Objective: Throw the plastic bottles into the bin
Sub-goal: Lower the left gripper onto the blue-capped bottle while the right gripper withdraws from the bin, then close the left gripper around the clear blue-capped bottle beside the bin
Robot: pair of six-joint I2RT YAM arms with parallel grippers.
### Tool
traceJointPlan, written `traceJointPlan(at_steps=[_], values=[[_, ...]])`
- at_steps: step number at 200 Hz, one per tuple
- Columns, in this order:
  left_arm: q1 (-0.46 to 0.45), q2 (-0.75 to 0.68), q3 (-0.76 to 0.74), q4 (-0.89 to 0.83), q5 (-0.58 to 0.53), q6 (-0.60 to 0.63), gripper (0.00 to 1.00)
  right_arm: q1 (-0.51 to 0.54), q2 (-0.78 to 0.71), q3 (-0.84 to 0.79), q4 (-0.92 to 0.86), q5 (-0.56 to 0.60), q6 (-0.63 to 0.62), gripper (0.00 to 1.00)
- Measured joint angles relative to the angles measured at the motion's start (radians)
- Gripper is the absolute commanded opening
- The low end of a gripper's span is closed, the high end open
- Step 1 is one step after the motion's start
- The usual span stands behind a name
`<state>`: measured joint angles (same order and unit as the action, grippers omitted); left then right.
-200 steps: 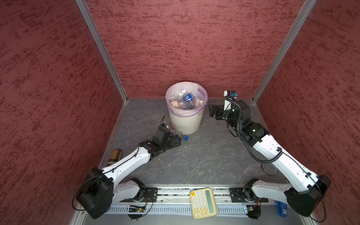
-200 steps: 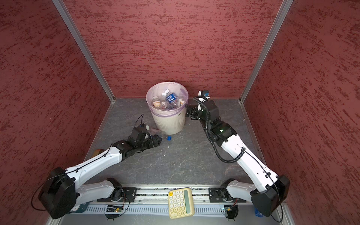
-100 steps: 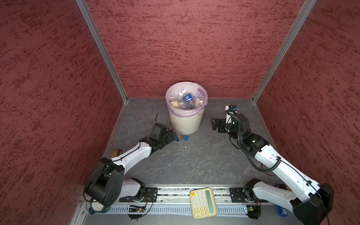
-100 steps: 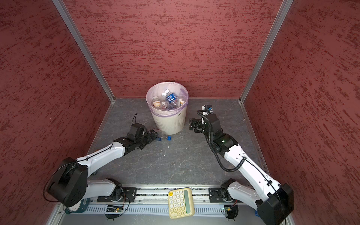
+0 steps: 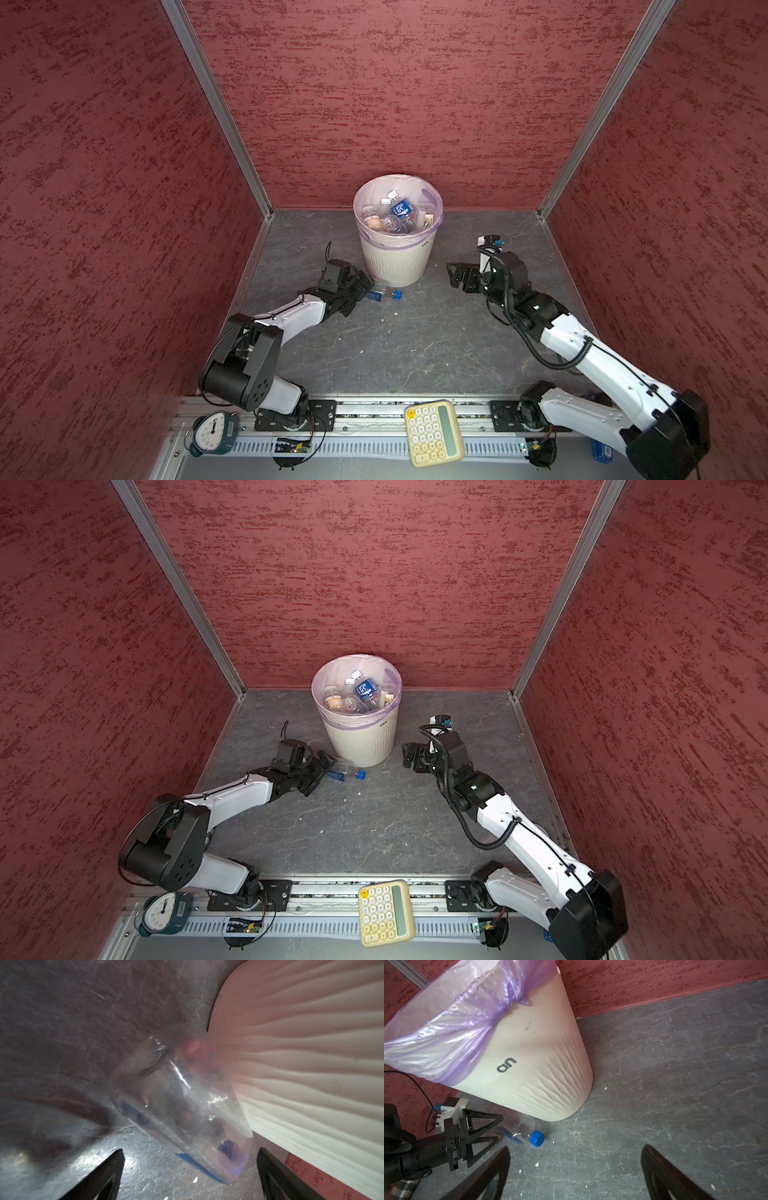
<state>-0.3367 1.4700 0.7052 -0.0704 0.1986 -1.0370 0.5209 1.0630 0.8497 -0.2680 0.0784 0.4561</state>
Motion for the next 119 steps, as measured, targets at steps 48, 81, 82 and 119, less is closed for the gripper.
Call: traceJointPlan(at_steps=[48,81,82,119], values=[[0.036,0.035,0.069,0.001,0.014,-0.029,1.0,-0.001,-0.001,-0.021,0.013,-0.005,0.0,0.99],[0.054,0.093,0.118,-0.025,0.032,-0.029,0.99,-0.001,-0.021,-0.021,0.013,-0.003,0.0,0.99],[0.055,0.095,0.119,-0.026,0.032,-0.029,0.99,-0.001,-0.022,-0.021,0.013,-0.003,0.0,0.99],[0.057,0.145,0.151,-0.07,0.047,-0.022,0.99,-0.002,-0.028,-0.022,0.013,-0.003,0.0,0.99]])
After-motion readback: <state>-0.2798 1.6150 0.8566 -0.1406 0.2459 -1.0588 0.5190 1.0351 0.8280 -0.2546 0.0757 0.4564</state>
